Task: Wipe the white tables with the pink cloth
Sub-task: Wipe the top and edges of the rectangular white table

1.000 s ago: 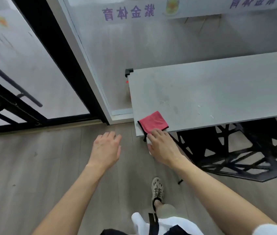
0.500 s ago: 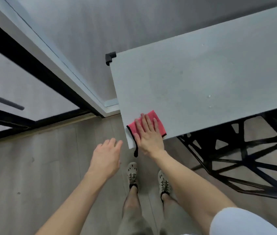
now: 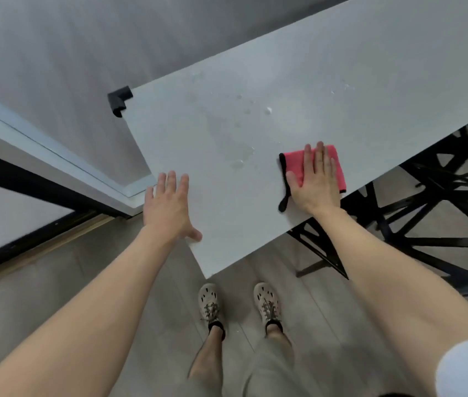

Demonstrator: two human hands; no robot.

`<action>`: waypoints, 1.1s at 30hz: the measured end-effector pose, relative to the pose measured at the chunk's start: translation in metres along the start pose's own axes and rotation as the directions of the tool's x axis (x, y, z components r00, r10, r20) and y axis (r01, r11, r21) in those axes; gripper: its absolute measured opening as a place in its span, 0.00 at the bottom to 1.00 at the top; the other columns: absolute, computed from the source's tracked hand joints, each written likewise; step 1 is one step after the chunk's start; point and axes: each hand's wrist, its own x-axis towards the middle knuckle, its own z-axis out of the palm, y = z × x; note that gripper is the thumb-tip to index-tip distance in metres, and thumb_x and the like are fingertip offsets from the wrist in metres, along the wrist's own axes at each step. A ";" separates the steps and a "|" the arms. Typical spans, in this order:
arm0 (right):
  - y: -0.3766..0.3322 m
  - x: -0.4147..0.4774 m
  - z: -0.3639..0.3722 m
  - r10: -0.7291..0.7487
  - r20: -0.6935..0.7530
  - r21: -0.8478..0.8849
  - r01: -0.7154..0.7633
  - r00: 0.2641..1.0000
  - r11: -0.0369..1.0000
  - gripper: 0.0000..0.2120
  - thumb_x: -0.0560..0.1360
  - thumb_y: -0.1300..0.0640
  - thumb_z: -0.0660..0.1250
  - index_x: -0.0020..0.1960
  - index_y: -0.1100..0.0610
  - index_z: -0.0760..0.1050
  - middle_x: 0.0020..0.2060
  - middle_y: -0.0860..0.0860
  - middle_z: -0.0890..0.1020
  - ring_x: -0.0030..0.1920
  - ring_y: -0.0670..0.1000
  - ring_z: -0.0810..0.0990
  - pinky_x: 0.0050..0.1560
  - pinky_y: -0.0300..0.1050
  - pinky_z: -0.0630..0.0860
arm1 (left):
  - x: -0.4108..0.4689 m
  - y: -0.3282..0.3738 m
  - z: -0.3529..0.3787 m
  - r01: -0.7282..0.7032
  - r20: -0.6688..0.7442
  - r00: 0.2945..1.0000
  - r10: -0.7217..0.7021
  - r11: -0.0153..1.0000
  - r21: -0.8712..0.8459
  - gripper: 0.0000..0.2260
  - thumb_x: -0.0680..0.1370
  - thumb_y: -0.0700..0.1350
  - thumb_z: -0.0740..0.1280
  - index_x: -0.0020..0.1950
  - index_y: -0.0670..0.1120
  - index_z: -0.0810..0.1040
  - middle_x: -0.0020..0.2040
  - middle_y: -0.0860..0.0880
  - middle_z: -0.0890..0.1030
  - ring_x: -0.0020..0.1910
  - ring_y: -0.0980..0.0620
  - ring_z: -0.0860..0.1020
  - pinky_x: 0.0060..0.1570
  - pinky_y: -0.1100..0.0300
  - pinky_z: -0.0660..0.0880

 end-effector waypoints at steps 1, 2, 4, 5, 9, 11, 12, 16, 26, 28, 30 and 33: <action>-0.014 0.001 0.002 0.054 -0.009 0.022 -0.054 0.998 0.998 0.43 0.84 0.31 0.40 0.88 0.56 0.37 0.87 0.60 0.37 0.87 0.57 0.34 0.87 0.60 0.39 | 0.004 -0.002 0.002 0.000 0.019 1.000 0.000 1.000 -0.020 0.73 0.61 0.69 0.85 0.88 0.49 0.39 0.89 0.44 0.41 0.88 0.42 0.42 0.86 0.42 0.50; -0.032 -0.005 0.006 0.059 -0.017 0.039 -0.058 0.998 0.998 0.43 0.84 0.31 0.40 0.88 0.58 0.38 0.87 0.61 0.38 0.87 0.58 0.35 0.87 0.61 0.40 | 0.006 -0.004 0.003 -0.010 0.033 0.999 0.011 0.999 -0.033 0.73 0.61 0.69 0.85 0.89 0.49 0.39 0.89 0.45 0.41 0.88 0.42 0.43 0.86 0.42 0.50; -0.073 -0.041 0.019 -0.093 -0.022 0.033 0.094 0.995 0.995 0.41 0.86 0.32 0.41 0.88 0.59 0.40 0.87 0.60 0.39 0.87 0.58 0.36 0.87 0.61 0.40 | 0.007 -0.006 0.006 -0.011 0.030 0.999 0.012 0.999 -0.048 0.74 0.60 0.69 0.85 0.89 0.49 0.39 0.89 0.45 0.41 0.89 0.43 0.43 0.86 0.42 0.53; -0.094 -0.065 0.025 -0.223 -0.012 0.027 0.223 0.975 0.974 0.40 0.87 0.33 0.41 0.89 0.58 0.41 0.87 0.60 0.40 0.87 0.57 0.36 0.87 0.61 0.40 | 0.006 -0.007 0.006 -0.009 0.025 1.000 0.011 0.999 -0.052 0.74 0.60 0.69 0.85 0.89 0.50 0.39 0.89 0.46 0.41 0.89 0.44 0.43 0.85 0.42 0.55; -0.118 -0.121 0.035 -0.638 0.073 -0.015 0.640 0.767 0.768 0.36 0.89 0.36 0.48 0.89 0.53 0.43 0.88 0.56 0.43 0.88 0.54 0.38 0.87 0.61 0.46 | 0.006 -0.012 0.007 -0.043 -0.001 0.999 0.043 0.997 -0.059 0.70 0.64 0.69 0.83 0.89 0.50 0.39 0.89 0.46 0.41 0.89 0.45 0.44 0.84 0.44 0.58; -0.091 -0.092 0.029 -0.728 0.083 -0.033 0.732 0.681 0.681 0.37 0.88 0.34 0.54 0.89 0.49 0.47 0.89 0.53 0.46 0.88 0.53 0.42 0.88 0.58 0.45 | 0.004 -0.012 0.006 -0.045 0.003 0.999 0.046 0.997 -0.068 0.71 0.62 0.70 0.83 0.89 0.51 0.39 0.89 0.47 0.41 0.89 0.45 0.43 0.83 0.44 0.58; -0.075 -0.067 0.024 -0.724 0.075 -0.052 0.728 0.686 0.684 0.36 0.87 0.34 0.56 0.89 0.48 0.50 0.89 0.52 0.49 0.88 0.53 0.44 0.88 0.58 0.46 | 0.003 -0.012 0.006 -0.046 0.006 0.999 0.046 0.996 -0.071 0.72 0.62 0.70 0.83 0.89 0.51 0.39 0.89 0.47 0.41 0.89 0.45 0.43 0.83 0.44 0.58; -0.021 0.042 -0.017 -0.220 -0.027 -0.017 0.220 0.975 0.975 0.41 0.83 0.29 0.54 0.88 0.52 0.57 0.87 0.61 0.55 0.88 0.63 0.47 0.87 0.61 0.45 | 0.002 -0.011 0.004 -0.044 0.012 0.999 0.045 0.997 -0.070 0.73 0.62 0.69 0.84 0.89 0.50 0.38 0.89 0.47 0.40 0.88 0.45 0.42 0.83 0.44 0.60; -0.115 -0.082 0.025 -0.569 0.006 -0.038 0.568 0.823 0.822 0.38 0.88 0.37 0.53 0.89 0.56 0.46 0.87 0.62 0.43 0.88 0.62 0.40 0.86 0.66 0.48 | 0.004 -0.003 0.004 -0.028 0.018 0.999 0.030 0.995 -0.094 0.71 0.64 0.63 0.86 0.89 0.48 0.38 0.89 0.45 0.39 0.88 0.43 0.41 0.80 0.45 0.68; -0.115 -0.100 0.024 -0.713 0.089 -0.047 0.718 0.696 0.695 0.38 0.88 0.36 0.54 0.89 0.53 0.47 0.88 0.60 0.43 0.88 0.60 0.40 0.87 0.64 0.48 | 0.006 -0.005 0.009 -0.027 -0.019 0.999 0.026 0.995 -0.097 0.65 0.70 0.59 0.84 0.89 0.49 0.39 0.89 0.46 0.39 0.88 0.44 0.42 0.78 0.46 0.71; -0.096 -0.070 0.015 -0.816 0.130 -0.067 0.826 0.564 0.560 0.38 0.87 0.33 0.55 0.89 0.50 0.49 0.88 0.58 0.45 0.88 0.58 0.42 0.87 0.62 0.47 | 0.006 -0.006 0.009 -0.031 -0.010 0.999 0.030 0.993 -0.112 0.67 0.68 0.61 0.85 0.89 0.50 0.38 0.89 0.47 0.39 0.88 0.45 0.41 0.78 0.46 0.70; -0.051 0.029 -0.010 -0.661 0.053 -0.075 0.663 0.748 0.745 0.41 0.83 0.25 0.50 0.89 0.48 0.54 0.88 0.58 0.50 0.88 0.60 0.47 0.85 0.66 0.53 | 0.004 -0.006 0.005 -0.020 0.037 0.999 0.025 0.993 -0.118 0.73 0.62 0.66 0.86 0.88 0.51 0.36 0.89 0.49 0.37 0.88 0.47 0.39 0.79 0.45 0.69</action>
